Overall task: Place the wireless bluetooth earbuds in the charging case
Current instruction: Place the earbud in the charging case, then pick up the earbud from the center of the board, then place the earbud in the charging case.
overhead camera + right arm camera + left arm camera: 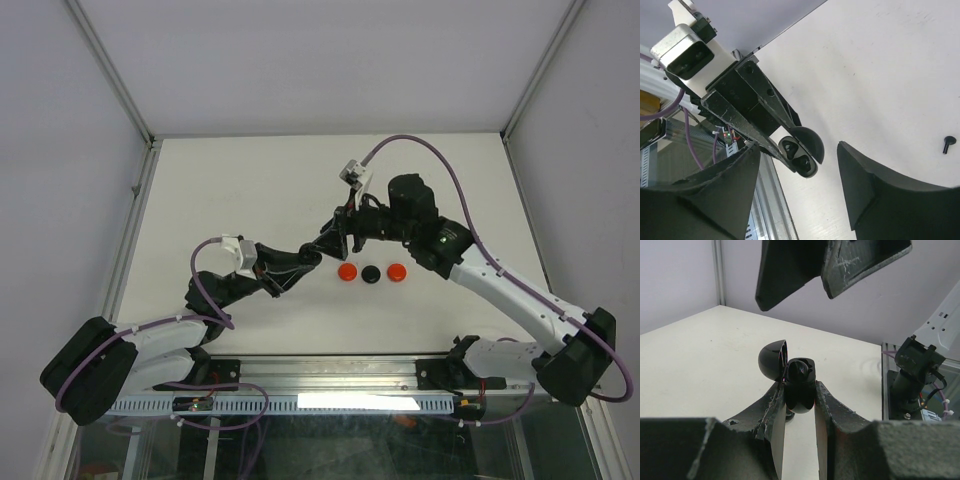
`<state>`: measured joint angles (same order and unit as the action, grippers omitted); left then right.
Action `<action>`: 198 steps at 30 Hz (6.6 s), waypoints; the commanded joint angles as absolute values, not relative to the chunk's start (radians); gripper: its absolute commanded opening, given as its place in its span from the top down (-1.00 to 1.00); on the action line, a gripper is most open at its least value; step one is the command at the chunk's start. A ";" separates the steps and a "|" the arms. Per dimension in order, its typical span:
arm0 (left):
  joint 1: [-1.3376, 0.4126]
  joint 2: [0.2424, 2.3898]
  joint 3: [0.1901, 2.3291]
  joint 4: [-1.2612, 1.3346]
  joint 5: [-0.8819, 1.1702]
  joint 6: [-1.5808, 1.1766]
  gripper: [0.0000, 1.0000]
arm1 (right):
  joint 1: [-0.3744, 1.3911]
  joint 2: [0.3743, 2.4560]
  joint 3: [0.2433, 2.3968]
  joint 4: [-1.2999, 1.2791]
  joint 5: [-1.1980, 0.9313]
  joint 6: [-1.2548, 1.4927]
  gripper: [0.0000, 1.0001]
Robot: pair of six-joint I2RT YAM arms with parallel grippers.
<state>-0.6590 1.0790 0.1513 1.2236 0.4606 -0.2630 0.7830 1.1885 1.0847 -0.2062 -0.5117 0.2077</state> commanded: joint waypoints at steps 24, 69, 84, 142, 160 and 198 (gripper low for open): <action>-0.637 1.040 0.102 1.077 0.099 -0.230 1.00 | 0.660 1.448 1.178 -0.173 -0.447 0.148 -0.46; -0.618 0.977 0.114 0.836 -0.076 -0.129 1.00 | 0.750 2.239 1.794 -0.678 0.088 -0.018 0.25; -0.618 0.949 0.085 0.889 -0.063 -0.133 1.00 | 0.767 2.164 1.743 -0.676 0.116 0.003 0.60; -0.620 0.966 0.123 1.339 0.359 -0.148 1.00 | 1.109 1.129 0.850 0.430 0.166 0.191 0.74; -0.620 0.964 0.113 1.390 0.317 -0.220 1.00 | 1.130 1.182 0.826 0.474 0.178 0.207 0.75; -0.619 1.052 0.095 1.572 0.178 -0.286 1.00 | 1.163 1.242 0.871 0.312 0.178 0.207 0.75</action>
